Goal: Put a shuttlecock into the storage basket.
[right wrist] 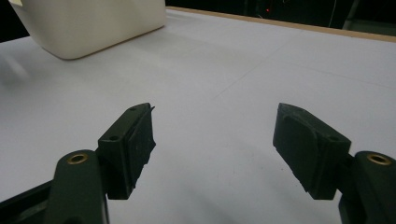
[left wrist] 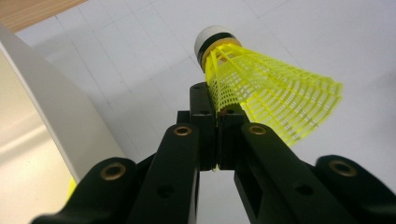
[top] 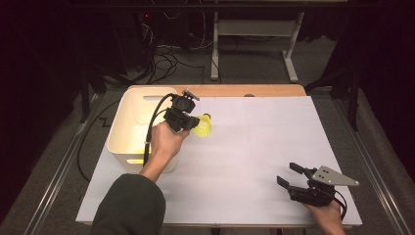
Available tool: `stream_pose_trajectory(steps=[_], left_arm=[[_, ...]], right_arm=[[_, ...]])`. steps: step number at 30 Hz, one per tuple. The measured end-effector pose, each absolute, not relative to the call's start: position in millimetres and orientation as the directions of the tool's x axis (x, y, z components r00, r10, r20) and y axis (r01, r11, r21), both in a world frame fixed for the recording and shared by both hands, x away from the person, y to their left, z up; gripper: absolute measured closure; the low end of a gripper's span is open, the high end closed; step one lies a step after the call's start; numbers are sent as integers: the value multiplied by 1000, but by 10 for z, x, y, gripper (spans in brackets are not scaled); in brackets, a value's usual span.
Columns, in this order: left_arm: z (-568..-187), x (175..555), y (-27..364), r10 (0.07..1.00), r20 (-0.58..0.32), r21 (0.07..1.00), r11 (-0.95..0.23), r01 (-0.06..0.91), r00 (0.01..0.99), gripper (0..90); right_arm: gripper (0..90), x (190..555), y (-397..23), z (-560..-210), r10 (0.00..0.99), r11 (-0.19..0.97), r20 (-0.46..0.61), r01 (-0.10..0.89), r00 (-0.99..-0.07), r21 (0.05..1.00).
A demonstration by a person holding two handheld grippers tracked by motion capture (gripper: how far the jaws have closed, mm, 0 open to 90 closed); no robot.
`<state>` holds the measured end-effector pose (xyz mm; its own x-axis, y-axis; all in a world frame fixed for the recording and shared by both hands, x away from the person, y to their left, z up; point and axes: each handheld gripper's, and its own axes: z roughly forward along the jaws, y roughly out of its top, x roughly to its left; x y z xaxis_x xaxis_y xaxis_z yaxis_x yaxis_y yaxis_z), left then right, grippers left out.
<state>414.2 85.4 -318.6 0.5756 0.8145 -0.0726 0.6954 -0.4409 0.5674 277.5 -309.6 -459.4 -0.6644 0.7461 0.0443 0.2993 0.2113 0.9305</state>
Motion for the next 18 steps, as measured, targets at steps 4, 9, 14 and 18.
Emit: stream_pose_trajectory(steps=[4, 9, 14, 18], left_arm=[[-3166, 4151, 876, 816, -69, 569, -440, 695, 573, 887], [-3142, 4156, 910, 820, -67, 568, -437, 697, 569, 887], [-3139, 4169, 947, 824, -71, 569, -429, 701, 562, 887], [-3137, 4178, 967, 826, -72, 569, -427, 703, 560, 887]], right_arm=[[297, 2772, -3097, -4592, 747, 210, 45, 300, -663, 931], [297, 2777, -3097, -4596, 744, 208, 49, 301, -666, 930], [297, 2774, -3098, -4594, 744, 209, 47, 299, -666, 931], [297, 2775, -3099, -4594, 745, 208, 48, 300, -665, 931]])
